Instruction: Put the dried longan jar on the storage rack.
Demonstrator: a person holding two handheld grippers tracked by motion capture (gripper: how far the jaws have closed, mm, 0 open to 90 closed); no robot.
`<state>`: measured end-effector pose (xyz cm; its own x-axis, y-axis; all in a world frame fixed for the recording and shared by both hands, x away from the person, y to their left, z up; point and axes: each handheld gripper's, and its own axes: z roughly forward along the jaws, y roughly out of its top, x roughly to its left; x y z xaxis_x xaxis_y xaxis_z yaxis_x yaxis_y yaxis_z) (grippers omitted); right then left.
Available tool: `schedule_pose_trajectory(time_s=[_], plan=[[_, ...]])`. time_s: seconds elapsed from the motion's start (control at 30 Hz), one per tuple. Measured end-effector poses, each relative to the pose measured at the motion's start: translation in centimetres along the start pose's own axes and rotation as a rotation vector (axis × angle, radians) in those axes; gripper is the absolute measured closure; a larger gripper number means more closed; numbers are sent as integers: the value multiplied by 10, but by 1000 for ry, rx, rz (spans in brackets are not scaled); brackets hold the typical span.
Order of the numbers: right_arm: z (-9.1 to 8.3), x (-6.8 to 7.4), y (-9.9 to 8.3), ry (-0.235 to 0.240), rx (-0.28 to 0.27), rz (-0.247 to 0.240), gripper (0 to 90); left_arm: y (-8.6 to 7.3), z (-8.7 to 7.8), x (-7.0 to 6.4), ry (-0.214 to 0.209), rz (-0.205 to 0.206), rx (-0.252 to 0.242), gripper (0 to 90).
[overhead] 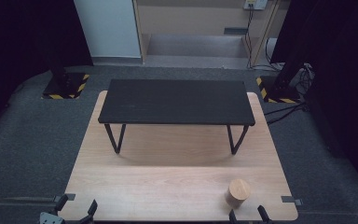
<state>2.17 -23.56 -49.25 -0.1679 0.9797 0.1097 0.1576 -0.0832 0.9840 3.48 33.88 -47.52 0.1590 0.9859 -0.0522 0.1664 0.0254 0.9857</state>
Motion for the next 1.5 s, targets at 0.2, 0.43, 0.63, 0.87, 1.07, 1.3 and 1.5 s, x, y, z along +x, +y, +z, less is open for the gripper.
schedule_pose_trajectory(time_s=[0.2,0.43,0.63,0.87,1.07,1.3,1.5], plan=[[-1,0,-1,-8,5,1,37,1,2,-1,-9,3,2,4],[1,2,-2,-18,10,-8,37,1,1,0,-13,5,1,4],[10,8,-1,-19,24,-32,37,1,-1,0,-13,2,1,4],[27,14,4,-30,45,-62,36,0,-1,1,-16,1,3,4],[41,16,8,-49,78,-71,36,0,-1,1,-13,-2,-2,4],[63,18,12,-95,144,-70,38,-1,-1,2,-12,-4,1,5],[75,17,14,-117,168,-73,54,-1,0,3,-10,-4,4,5]])
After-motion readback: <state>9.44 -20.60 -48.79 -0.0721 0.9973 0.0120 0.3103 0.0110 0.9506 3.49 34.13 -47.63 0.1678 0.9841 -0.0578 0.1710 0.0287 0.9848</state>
